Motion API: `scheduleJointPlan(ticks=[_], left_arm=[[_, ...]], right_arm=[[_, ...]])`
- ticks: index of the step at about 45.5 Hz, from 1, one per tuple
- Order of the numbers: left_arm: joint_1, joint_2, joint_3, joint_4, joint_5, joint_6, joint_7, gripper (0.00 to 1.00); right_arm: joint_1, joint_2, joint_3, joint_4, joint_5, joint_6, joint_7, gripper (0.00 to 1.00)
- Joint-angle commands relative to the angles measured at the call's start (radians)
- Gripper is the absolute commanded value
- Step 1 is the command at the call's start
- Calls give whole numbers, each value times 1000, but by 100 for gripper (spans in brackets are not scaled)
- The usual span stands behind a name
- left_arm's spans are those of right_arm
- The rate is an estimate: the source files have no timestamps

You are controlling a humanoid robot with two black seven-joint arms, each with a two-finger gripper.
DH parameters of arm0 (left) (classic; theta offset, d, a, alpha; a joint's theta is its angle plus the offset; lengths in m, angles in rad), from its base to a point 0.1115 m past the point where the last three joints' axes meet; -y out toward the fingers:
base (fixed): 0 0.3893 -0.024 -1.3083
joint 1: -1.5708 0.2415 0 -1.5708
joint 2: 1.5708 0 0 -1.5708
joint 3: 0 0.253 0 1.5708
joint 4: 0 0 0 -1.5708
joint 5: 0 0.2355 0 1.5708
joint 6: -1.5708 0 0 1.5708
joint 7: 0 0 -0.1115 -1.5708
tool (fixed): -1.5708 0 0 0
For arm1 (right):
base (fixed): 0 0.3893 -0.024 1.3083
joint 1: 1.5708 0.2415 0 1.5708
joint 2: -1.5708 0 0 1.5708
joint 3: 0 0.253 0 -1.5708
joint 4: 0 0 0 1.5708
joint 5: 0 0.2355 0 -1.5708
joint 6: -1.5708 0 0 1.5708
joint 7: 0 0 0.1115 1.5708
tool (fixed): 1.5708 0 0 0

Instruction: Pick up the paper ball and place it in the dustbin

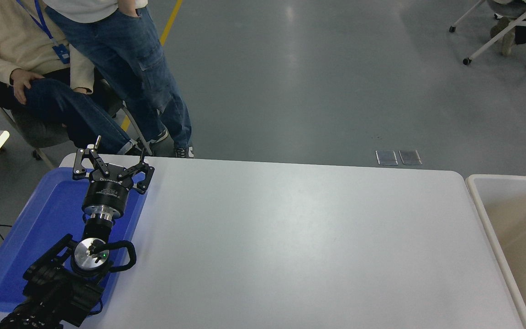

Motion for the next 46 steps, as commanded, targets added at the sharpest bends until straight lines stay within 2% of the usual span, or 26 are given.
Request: scheduleJointPlan(ticks=[1, 11, 22, 28, 46], left_arm=[[0, 0, 0, 0, 0, 1, 0, 100], [0, 0, 0, 0, -1, 1, 0, 100], [0, -1, 0, 0, -1, 0, 0, 100], [0, 0, 0, 0, 0, 0, 0, 100], [0, 0, 0, 0, 0, 0, 0, 100]], right_arm=[[-176, 84, 121, -134, 41, -155, 0, 0], [-335, 205, 236, -316, 60, -218, 0, 0], [-433, 271, 255, -461, 73, -299, 0, 0], [-467, 290, 253, -475, 116, -327, 0, 0], [-486, 304, 267, -475, 121, -353, 2, 0]])
